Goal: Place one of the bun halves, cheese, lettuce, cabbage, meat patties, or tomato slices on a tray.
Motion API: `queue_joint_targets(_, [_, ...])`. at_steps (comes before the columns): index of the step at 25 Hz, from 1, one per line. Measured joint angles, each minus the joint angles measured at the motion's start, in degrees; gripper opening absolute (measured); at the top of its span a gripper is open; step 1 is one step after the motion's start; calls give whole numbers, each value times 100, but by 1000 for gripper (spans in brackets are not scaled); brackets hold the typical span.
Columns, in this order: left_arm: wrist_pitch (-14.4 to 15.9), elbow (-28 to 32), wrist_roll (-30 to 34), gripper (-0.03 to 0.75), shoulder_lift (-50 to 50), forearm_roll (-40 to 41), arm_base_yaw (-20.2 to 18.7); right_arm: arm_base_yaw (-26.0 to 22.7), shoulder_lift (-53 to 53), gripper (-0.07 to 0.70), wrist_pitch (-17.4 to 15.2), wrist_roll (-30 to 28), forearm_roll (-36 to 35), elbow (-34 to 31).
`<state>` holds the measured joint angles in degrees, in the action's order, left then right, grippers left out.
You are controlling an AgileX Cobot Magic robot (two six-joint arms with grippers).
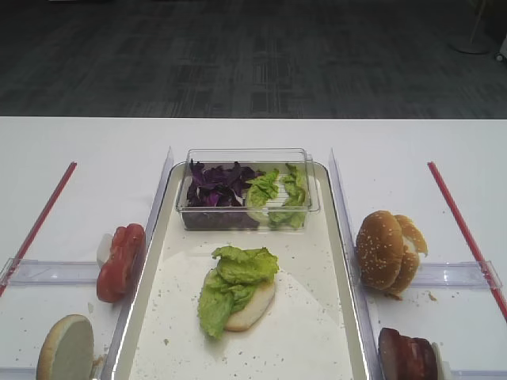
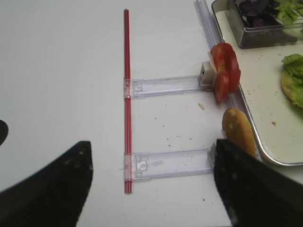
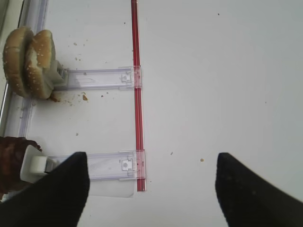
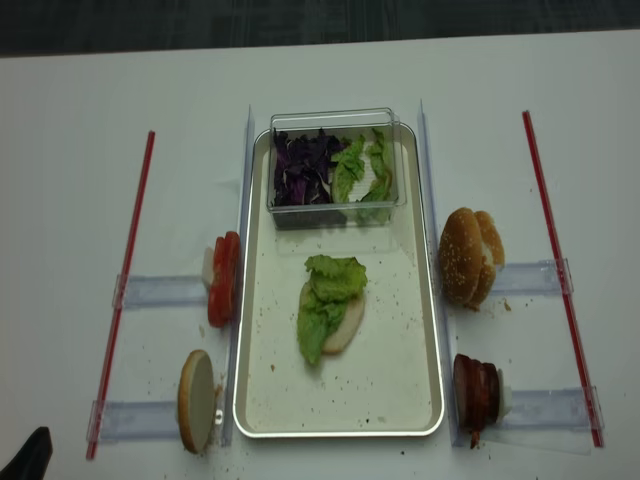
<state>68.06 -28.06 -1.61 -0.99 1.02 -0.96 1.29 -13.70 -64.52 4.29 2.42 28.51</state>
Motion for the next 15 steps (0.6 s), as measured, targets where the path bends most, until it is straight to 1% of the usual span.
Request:
queue_joint_targets(7, [0,0,0,493,0,0,0,0,828,572,8,-32,20,-100])
queue_joint_targets(15, [0,0,0,492,0,0,0,0,1427,572,-2,-67,20,-100])
